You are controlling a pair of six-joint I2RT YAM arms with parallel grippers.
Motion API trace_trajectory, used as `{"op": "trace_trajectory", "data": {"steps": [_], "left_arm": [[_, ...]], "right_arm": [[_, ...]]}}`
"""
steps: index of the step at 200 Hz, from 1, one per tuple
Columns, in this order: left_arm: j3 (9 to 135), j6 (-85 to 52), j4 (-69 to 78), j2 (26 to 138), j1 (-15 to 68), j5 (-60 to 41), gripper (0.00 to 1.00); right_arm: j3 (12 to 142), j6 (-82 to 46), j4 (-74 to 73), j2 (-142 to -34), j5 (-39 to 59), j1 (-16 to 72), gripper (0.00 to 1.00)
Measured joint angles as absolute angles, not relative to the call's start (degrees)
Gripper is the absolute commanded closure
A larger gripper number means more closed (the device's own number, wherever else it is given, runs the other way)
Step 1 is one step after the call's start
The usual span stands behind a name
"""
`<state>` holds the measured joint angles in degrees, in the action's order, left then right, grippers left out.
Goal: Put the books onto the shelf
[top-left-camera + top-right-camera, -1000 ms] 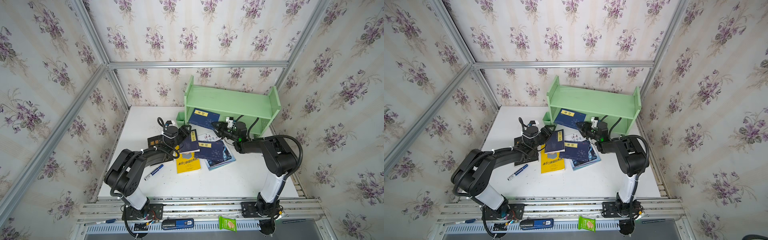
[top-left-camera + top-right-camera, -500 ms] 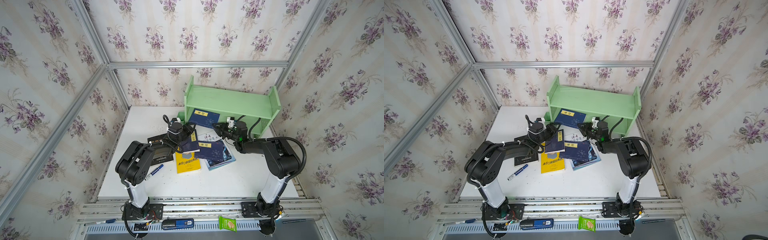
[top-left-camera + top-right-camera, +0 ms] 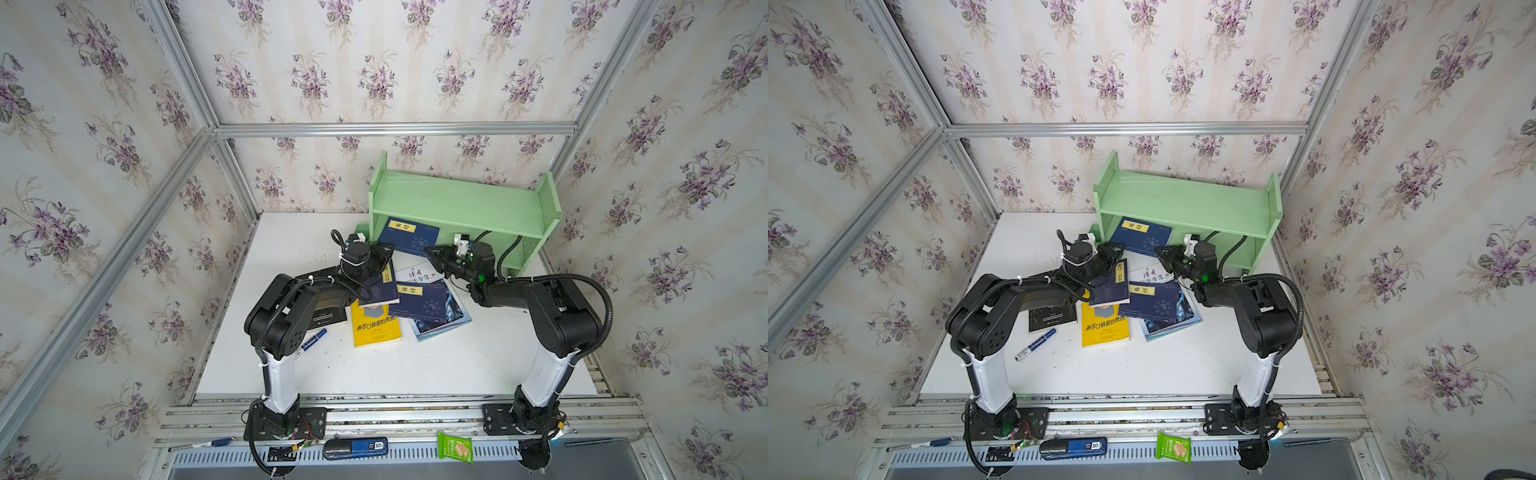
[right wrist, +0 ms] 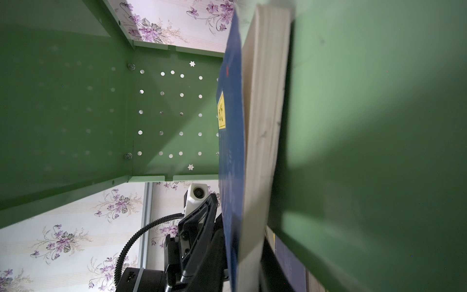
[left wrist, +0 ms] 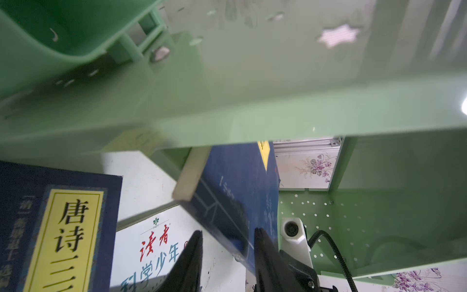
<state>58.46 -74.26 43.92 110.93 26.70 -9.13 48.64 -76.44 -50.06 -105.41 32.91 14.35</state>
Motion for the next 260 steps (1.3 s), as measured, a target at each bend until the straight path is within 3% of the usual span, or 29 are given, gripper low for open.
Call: {"op": "trace_trajectory", "data": {"steps": [45,83,126,219,260], "left_arm": [[58.9,-77.5,46.9,112.5,27.0,-8.6,0.84],[58.3,-79.7,50.7,112.5,27.7,-7.5,0.88],[58.2,-80.2,51.5,112.5,27.8,-6.7,0.89],[59.0,-82.5,52.7,113.3,27.8,-4.3,0.89],[59.2,-83.0,53.2,113.4,28.0,-3.1,0.9]], "right_arm": [[48.6,-76.5,-49.8,-105.4,32.8,14.3,0.72],[48.6,-76.5,-49.6,-105.4,32.8,14.3,0.65],[47.4,-76.7,-49.9,-105.0,32.6,14.3,0.64],[46.4,-78.7,-50.9,-104.2,31.6,15.0,0.68],[46.4,-79.7,-52.7,-105.2,31.1,15.4,0.78]]}}
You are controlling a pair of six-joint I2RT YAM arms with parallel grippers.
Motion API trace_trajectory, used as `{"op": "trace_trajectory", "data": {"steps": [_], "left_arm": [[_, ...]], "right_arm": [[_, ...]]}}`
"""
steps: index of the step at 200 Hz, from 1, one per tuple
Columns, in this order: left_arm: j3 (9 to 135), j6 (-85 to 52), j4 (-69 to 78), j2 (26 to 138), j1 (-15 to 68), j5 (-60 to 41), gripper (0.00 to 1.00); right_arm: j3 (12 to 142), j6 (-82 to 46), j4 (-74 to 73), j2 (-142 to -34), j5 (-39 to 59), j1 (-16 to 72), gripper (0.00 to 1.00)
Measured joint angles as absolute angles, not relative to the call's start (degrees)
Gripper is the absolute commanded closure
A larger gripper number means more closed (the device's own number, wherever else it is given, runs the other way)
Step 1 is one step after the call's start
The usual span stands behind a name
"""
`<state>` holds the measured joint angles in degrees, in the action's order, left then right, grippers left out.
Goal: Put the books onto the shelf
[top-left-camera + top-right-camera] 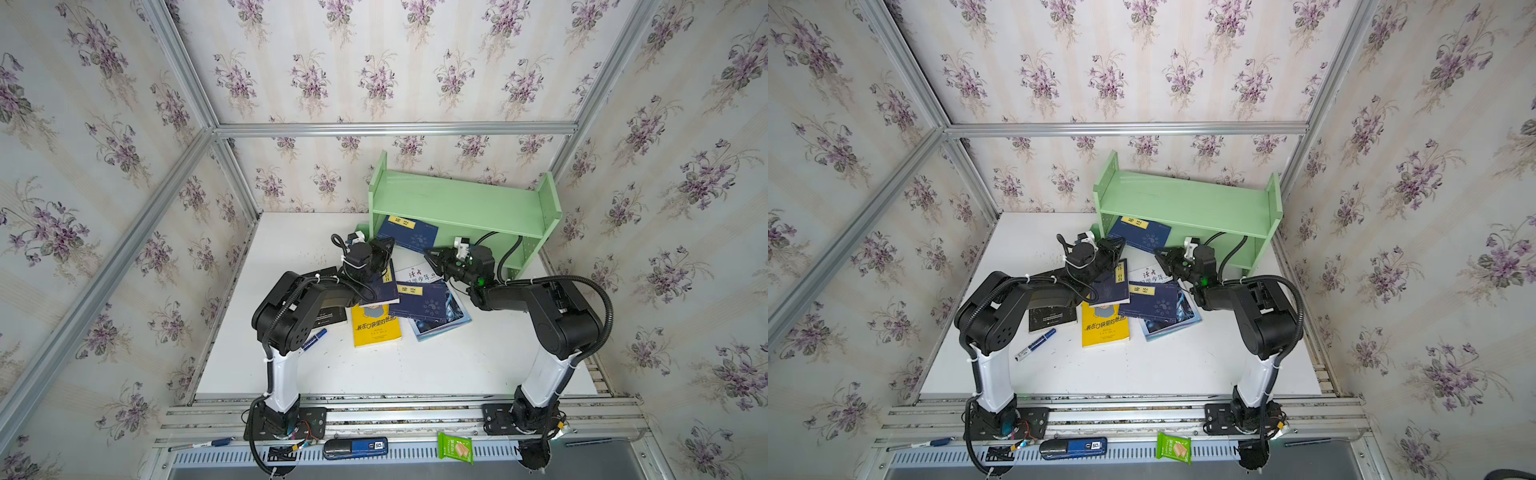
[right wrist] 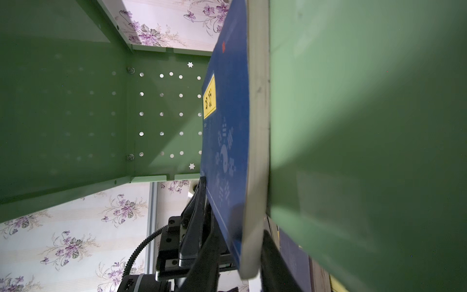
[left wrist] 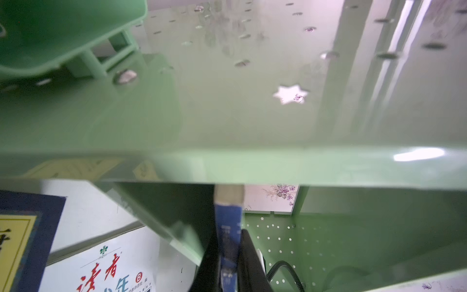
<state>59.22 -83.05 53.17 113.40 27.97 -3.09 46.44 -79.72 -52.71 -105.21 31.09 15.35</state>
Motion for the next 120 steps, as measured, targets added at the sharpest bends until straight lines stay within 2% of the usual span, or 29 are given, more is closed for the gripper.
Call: {"op": "trace_trajectory", "data": {"steps": [60,88,120], "left_arm": [[59.4,-84.6,53.6,113.9,28.1,-2.0,0.86],[59.3,-84.3,54.2,113.9,28.2,-2.0,0.76],[58.9,-84.5,54.7,113.9,28.3,-3.1,0.53]], "right_arm": [[47.6,-80.5,-52.6,-105.3,30.1,15.4,0.85],[49.1,-78.3,-49.4,-103.7,29.7,15.4,0.86],[51.2,-75.0,-45.0,-103.2,29.3,15.4,0.87]]}}
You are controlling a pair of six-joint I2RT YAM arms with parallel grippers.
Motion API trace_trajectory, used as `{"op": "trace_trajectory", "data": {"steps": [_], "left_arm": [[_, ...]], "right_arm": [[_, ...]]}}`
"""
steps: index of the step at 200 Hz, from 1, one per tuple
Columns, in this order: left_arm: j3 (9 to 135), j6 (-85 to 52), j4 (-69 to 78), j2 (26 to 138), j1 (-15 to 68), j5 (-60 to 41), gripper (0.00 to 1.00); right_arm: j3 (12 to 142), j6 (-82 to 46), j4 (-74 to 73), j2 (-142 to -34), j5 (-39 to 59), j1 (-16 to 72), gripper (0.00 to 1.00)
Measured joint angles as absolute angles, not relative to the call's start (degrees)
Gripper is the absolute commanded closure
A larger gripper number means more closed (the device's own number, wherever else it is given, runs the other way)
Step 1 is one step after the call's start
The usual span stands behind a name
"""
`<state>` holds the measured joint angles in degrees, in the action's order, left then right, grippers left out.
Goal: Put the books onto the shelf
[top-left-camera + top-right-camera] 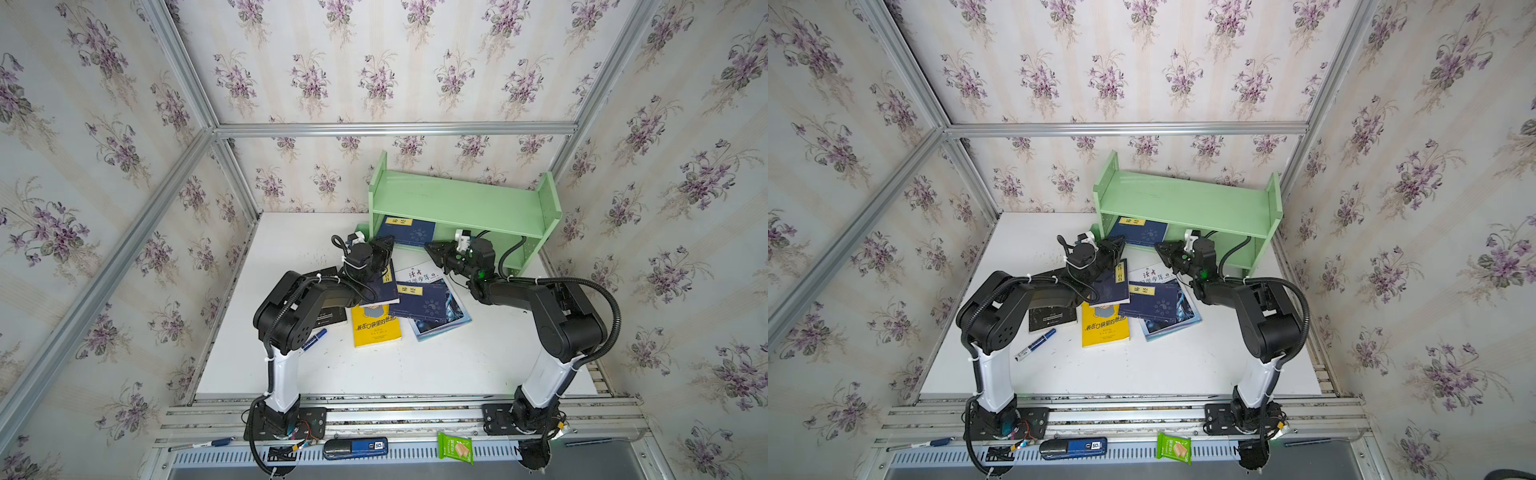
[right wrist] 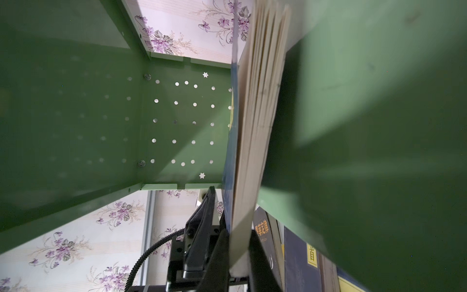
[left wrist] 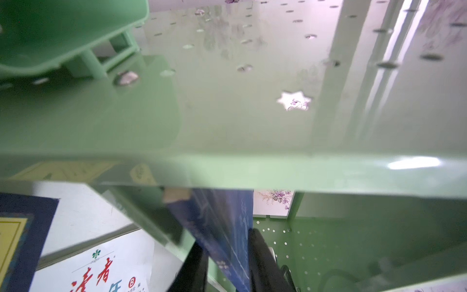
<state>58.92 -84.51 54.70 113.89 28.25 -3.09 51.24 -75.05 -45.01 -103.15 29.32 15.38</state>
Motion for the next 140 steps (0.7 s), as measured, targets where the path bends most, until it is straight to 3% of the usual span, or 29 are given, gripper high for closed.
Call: {"op": "trace_trajectory", "data": {"steps": [13,33,48,140], "left_arm": [[58.4,-84.5,54.7,113.7,28.3,-3.3,0.46],[57.3,-84.3,54.3,111.9,28.3,-3.6,0.27],[57.2,-82.9,52.5,110.3,28.1,-4.2,0.01],[53.1,-73.0,39.1,100.8,25.3,-6.0,0.01]], "right_arm": [[52.0,-73.8,-43.0,-103.2,29.1,15.4,0.87],[52.5,-72.7,-41.4,-103.2,28.7,15.4,0.87],[52.6,-72.1,-40.6,-103.2,28.7,15.3,0.88],[53.3,-71.5,-40.4,-103.9,28.3,15.2,0.88]]}}
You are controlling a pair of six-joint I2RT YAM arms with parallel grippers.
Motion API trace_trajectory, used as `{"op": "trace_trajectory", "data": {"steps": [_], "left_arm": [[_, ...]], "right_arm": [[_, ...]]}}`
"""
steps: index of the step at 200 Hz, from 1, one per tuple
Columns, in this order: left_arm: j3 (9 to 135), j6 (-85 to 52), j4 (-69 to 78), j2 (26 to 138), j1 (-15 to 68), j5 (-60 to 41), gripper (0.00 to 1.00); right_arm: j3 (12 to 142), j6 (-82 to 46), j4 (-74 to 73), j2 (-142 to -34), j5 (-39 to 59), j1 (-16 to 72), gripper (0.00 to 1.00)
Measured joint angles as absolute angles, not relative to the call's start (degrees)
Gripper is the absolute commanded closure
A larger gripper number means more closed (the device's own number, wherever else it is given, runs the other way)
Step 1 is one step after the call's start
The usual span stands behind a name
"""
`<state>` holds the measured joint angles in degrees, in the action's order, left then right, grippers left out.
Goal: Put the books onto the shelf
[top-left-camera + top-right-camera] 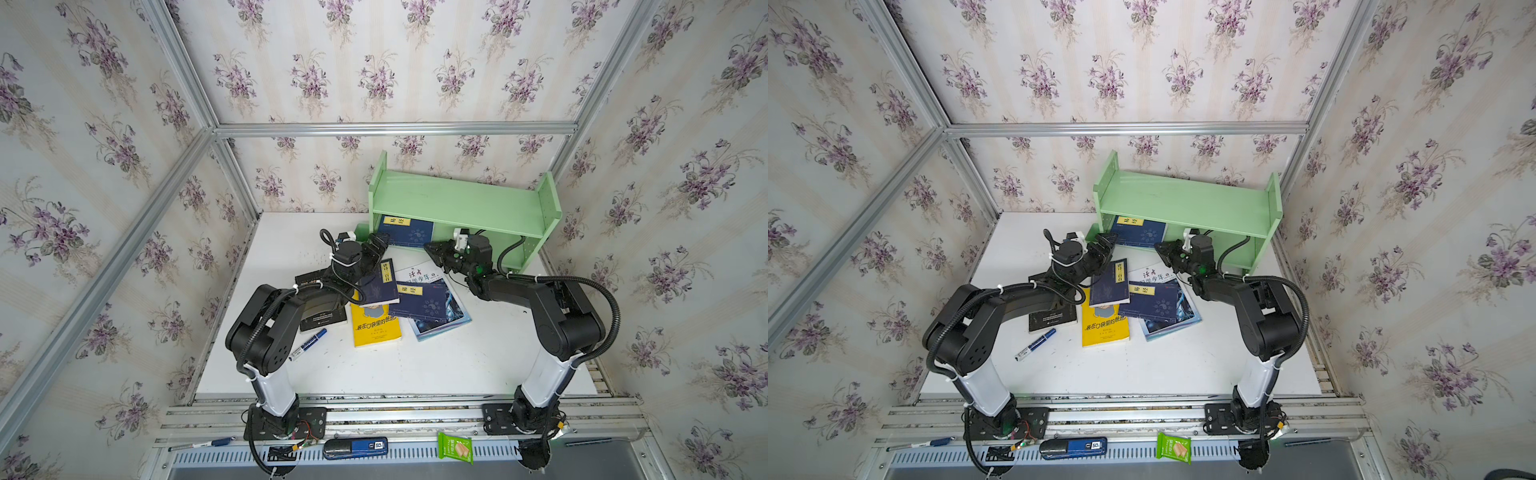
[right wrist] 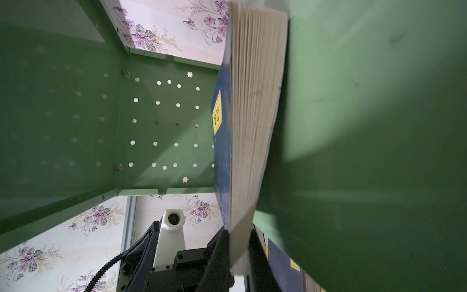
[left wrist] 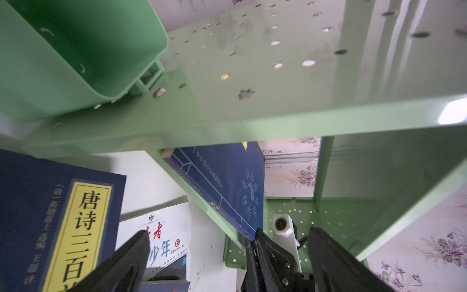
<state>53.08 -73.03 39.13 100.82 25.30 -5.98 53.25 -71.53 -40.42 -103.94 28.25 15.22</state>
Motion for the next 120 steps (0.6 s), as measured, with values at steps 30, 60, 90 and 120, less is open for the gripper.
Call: {"op": "trace_trajectory", "data": {"steps": [30,60,90,120], "left_arm": [[52.3,-70.8,36.6,99.9,24.8,-4.8,0.01],[52.9,-69.6,35.2,100.6,24.2,-4.6,0.01],[53.1,-69.5,34.8,101.3,23.7,-4.6,0.01],[53.6,-69.0,34.7,101.9,23.3,-4.6,0.01]], "right_arm": [[53.2,-71.6,-41.2,-104.4,28.2,15.2,0.89],[53.2,-72.3,-42.7,-105.3,28.0,15.2,0.9],[53.1,-73.3,-44.2,-105.9,27.4,15.2,0.91],[53.1,-73.7,-44.9,-106.1,27.0,15.2,0.91]]}}
